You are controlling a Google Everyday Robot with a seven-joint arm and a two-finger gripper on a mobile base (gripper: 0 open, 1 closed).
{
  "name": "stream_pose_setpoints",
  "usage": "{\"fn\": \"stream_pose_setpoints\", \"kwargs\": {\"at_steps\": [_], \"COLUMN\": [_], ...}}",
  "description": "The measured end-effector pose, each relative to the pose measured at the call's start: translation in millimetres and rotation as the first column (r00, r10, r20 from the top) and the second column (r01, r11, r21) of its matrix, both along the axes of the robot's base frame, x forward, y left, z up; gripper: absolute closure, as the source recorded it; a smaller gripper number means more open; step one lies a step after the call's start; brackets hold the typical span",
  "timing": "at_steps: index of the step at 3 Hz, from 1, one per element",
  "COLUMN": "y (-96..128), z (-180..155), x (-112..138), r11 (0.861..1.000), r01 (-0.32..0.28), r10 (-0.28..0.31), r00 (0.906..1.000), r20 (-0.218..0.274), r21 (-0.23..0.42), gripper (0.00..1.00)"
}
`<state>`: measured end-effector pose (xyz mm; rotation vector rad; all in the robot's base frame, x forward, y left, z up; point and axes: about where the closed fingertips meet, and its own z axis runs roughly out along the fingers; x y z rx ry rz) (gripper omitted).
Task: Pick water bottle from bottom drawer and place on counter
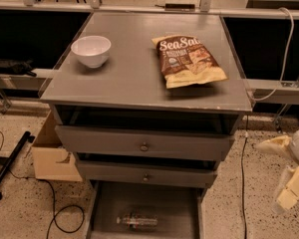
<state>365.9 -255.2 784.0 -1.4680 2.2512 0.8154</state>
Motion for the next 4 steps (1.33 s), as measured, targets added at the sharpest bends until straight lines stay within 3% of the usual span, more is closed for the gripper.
{"fn": "stream_pose_setpoints", "kwargs": {"at_steps": [1, 2, 3, 4], "y": [2, 15, 34, 54], "z": [-2, -16, -38, -54], "x": [0, 1, -23, -65], "r11": [1.000, 0.979, 0.924, 0.886], "r01": [0.000, 0.009, 0.006, -0.032], "r10": [0.000, -0.001, 0.026, 0.080], "r00": [1.0000, 0.9992, 0.9967, 0.9931], "r20": [-0.004, -0.041, -0.076, -0.086], "r21": [0.020, 0.205, 0.382, 0.462], "gripper": [0.00, 0.00, 0.00, 0.00]}}
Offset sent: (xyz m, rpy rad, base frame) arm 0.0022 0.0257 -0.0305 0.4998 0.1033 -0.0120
